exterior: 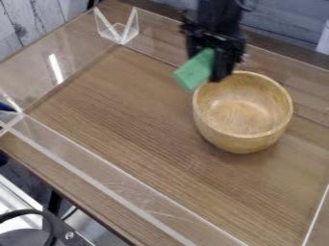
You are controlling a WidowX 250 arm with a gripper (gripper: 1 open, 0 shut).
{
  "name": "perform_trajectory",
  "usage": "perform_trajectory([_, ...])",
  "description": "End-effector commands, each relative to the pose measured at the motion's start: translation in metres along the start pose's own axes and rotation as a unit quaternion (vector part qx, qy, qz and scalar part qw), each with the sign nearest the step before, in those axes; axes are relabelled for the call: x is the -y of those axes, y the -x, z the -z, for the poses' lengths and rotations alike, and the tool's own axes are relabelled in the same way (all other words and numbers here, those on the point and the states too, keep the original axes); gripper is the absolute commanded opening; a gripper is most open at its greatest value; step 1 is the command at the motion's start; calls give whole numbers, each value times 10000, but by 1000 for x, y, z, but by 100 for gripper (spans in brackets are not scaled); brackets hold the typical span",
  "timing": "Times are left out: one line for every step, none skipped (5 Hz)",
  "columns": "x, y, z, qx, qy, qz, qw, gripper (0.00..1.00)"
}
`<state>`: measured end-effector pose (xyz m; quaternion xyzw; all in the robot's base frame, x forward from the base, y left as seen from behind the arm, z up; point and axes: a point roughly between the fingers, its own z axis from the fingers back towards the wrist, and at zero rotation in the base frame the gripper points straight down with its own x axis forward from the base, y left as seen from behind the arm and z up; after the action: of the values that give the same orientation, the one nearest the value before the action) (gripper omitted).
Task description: Remove the green block from inside the brown bowl and put it on the table
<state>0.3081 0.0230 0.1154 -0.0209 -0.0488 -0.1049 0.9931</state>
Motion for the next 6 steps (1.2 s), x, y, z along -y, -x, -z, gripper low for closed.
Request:
perform_trajectory([-30,19,-14,247,-131,-611,9977,0])
perform_trajectory([-48,40,1,130,-193,-1084,9938,0])
perform_trajectory([-60,47,24,-15,-217,-1193,9926,0])
perform_trajectory([-68,58,44,-132,-230,-1211,9923,0])
perform_trajectory([-68,66,65,-260,-469,-879,9947,0])
perform_trajectory([-68,66,76,-323,-620,-647,9954,0])
